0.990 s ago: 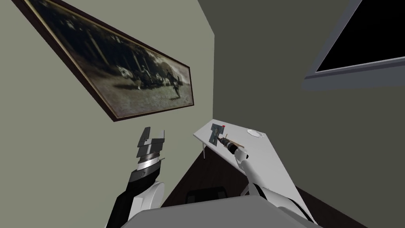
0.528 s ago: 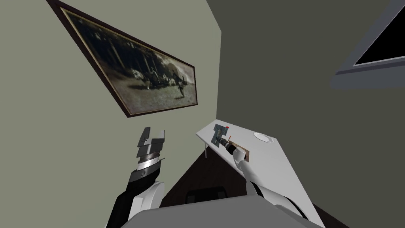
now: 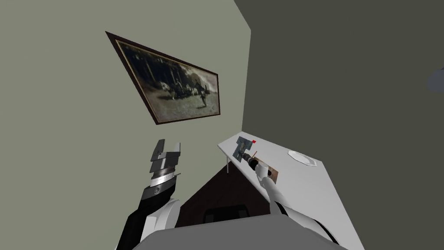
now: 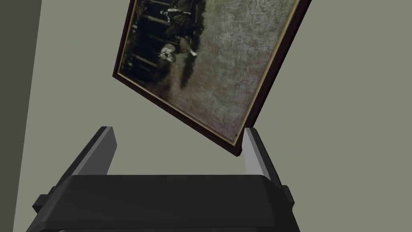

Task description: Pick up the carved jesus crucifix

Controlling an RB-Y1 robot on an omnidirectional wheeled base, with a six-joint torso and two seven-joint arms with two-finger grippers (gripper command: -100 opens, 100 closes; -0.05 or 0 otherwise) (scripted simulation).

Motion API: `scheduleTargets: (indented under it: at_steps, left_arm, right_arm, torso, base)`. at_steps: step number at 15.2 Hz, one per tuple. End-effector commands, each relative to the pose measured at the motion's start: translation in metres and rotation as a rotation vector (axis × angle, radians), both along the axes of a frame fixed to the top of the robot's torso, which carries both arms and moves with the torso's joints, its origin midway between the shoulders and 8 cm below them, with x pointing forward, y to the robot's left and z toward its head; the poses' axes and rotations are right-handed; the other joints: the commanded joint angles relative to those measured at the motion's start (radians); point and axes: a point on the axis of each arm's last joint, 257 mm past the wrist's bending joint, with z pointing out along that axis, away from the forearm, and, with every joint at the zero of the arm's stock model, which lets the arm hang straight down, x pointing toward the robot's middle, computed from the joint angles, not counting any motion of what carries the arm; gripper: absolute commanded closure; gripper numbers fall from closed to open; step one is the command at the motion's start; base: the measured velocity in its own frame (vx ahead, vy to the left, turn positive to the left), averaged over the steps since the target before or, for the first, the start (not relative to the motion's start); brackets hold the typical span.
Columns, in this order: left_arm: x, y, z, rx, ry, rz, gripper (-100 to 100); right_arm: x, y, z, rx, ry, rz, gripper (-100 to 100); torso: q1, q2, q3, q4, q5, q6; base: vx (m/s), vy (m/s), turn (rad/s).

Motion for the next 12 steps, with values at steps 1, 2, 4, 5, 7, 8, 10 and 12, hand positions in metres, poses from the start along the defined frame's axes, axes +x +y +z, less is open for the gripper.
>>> scheduleTargets:
  at_steps: [1, 2, 4, 5, 7, 8, 10, 12]
  left_arm:
    - [0.000, 0.000, 0.000, 0.000, 0.000, 0.000, 0]
    - [0.000, 0.000, 0.000, 0.000, 0.000, 0.000, 0]
    - [0.000, 0.000, 0.000, 0.000, 0.000, 0.000, 0]
    - [0.000, 0.000, 0.000, 0.000, 0.000, 0.000, 0]
    - [0.000, 0.000, 0.000, 0.000, 0.000, 0.000, 0]
    - [0.000, 0.000, 0.000, 0.000, 0.000, 0.000, 0]
    - [0.000, 0.000, 0.000, 0.000, 0.000, 0.000, 0]
    - [0.000, 0.000, 0.000, 0.000, 0.000, 0.000, 0]
  right_arm:
    - [0.000, -0.003, -0.001, 0.026, 0.013, -0.020, -100]
    - [0.000, -0.003, -0.001, 0.032, 0.014, -0.022, -100]
    - [-0.004, -0.017, -0.009, 0.004, 0.041, -0.078, -100]
    - [-0.005, -0.022, -0.012, -0.003, 0.052, -0.096, -100]
    - [-0.005, -0.024, -0.013, 0.025, 0.061, -0.115, -100]
    - [-0.009, -0.034, -0.015, -0.005, 0.066, -0.154, -100]
    - [-0.011, -0.043, -0.019, -0.016, 0.082, -0.188, -100]
    - [-0.011, -0.046, -0.020, 0.016, 0.089, -0.214, -100]
  torso:
    - [0.000, 0.000, 0.000, 0.000, 0.000, 0.000]
    - [0.003, -0.001, -0.001, 0.000, 0.001, 0.000]
    - [0.003, -0.001, 0.000, 0.000, 0.001, -0.001]
    - [-0.001, 0.001, 0.000, 0.000, 0.000, -0.002]
    - [-0.002, 0.001, 0.001, 0.000, 0.000, -0.001]
    - [-0.001, 0.000, 0.000, 0.000, 0.000, 0.000]
    - [-0.004, 0.003, 0.001, 0.001, -0.001, -0.001]
    - [-0.003, 0.000, 0.000, 0.000, -0.001, -0.001]
  base:
    - [-0.002, -0.006, -0.049]
    - [0.002, 0.014, -0.036]
    - [-0.049, -0.096, 0.376]
    - [-0.059, -0.131, 0.467]
    - [-0.033, -0.077, 0.126]
    - [-0.053, -0.106, 0.259]
    - [-0.083, -0.133, 0.405]
    - [-0.029, -0.054, 0.115]
